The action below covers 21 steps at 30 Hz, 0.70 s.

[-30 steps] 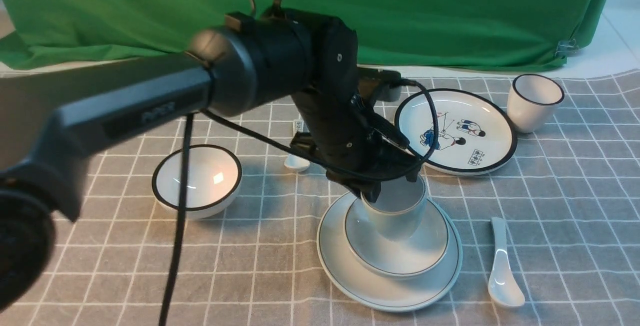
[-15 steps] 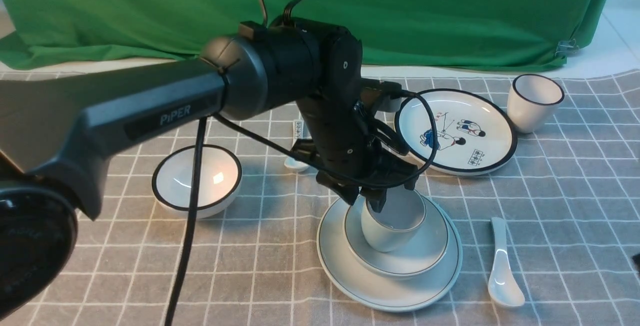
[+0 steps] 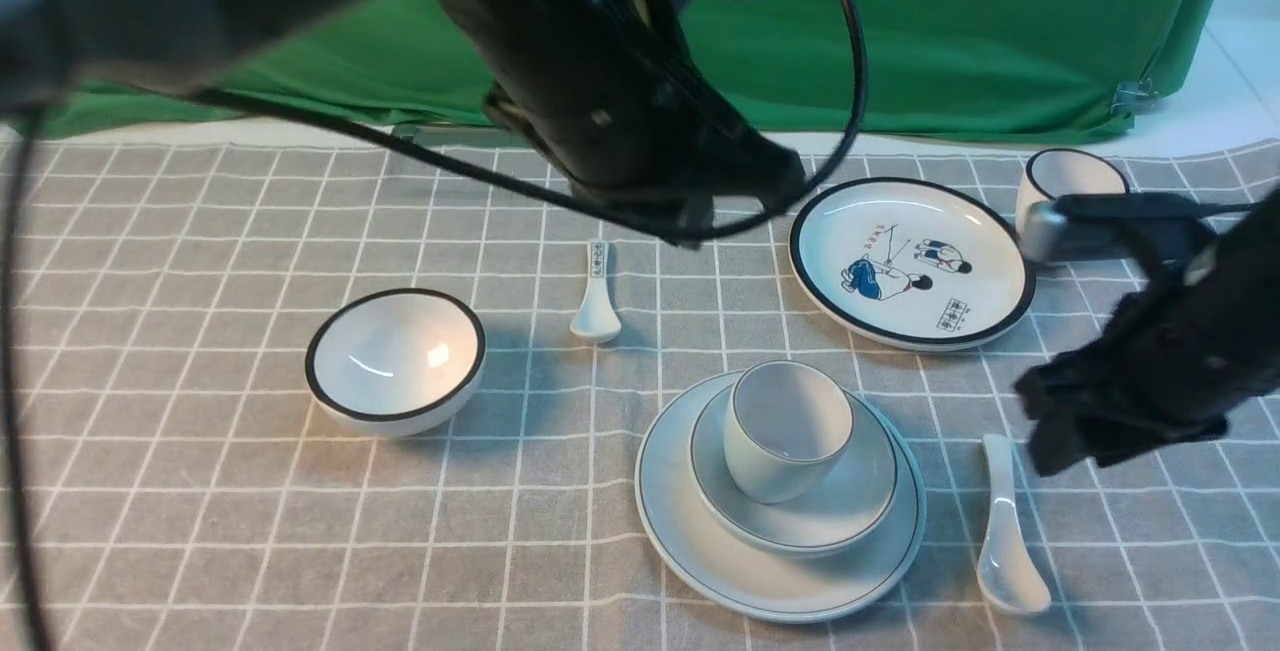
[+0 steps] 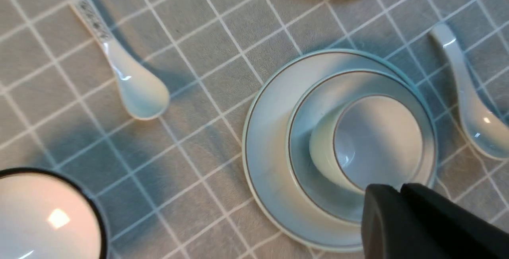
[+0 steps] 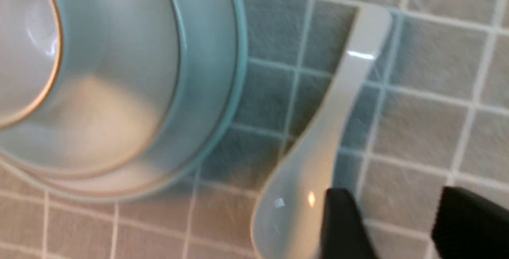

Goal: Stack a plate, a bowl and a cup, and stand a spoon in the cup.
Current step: Use the right arm to grab a blue soup spoon

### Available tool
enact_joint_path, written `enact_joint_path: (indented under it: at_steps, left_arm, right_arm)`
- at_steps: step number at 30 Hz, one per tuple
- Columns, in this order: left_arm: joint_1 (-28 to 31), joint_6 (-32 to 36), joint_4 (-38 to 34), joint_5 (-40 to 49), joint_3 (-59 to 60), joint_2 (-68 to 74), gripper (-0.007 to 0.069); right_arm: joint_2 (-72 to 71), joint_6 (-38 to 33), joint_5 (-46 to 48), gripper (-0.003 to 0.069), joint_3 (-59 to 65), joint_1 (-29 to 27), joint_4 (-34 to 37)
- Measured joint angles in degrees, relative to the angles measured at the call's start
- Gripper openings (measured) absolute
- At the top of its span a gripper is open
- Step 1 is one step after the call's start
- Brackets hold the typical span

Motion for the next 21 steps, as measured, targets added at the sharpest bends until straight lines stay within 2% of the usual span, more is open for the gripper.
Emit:
enact_joint_path:
  at_steps: [1, 3, 10, 13, 14, 16, 17, 21]
  left_arm:
    - [0.00, 0.00, 0.65, 1.33, 0.26, -2.47, 0.0009]
    - [0.00, 0.00, 1.35, 1.46, 2.01, -5.53, 0.0008]
    - [0.00, -5.50, 6.39, -0.81, 16.77, -17.29, 0.0008]
    - [0.00, -8.58, 7.27, -4.19, 25.79, -23.32, 0.0008]
    - [0.00, -9.57, 7.30, -5.57, 29.83, -25.77, 0.0008]
    - [0.00, -10.58, 7.30, -6.66, 32.11, -27.67, 0.0008]
    - [0.00, -11.53, 7.43, -7.93, 36.18, -30.34, 0.0008]
    - [0.00, -12.81, 7.61, -10.75, 41.95, -34.97, 0.0008]
  right_arm:
    - [3.34, -0.16, -0.79, 0.0467, -1.35, 0.58, 0.14]
    - [6.36, -0.19, -1.67, 0.0490, -2.34, 0.77, 0.14]
    - [14.14, 0.07, -5.13, 0.0499, -4.07, 0.88, -0.36]
    - [16.26, -1.13, -6.25, 0.0409, -4.33, 0.94, -0.74]
    - [16.49, -2.02, -6.18, 0.0321, -4.60, 0.94, -1.17]
    - [16.66, -3.16, -6.18, 0.0240, -4.66, 0.89, -1.51]
    - [16.59, -4.73, -5.63, 0.0157, -4.93, 0.89, -1.47]
    - [12.45, -5.73, -4.11, 0.0169, -4.68, 0.94, -0.17]
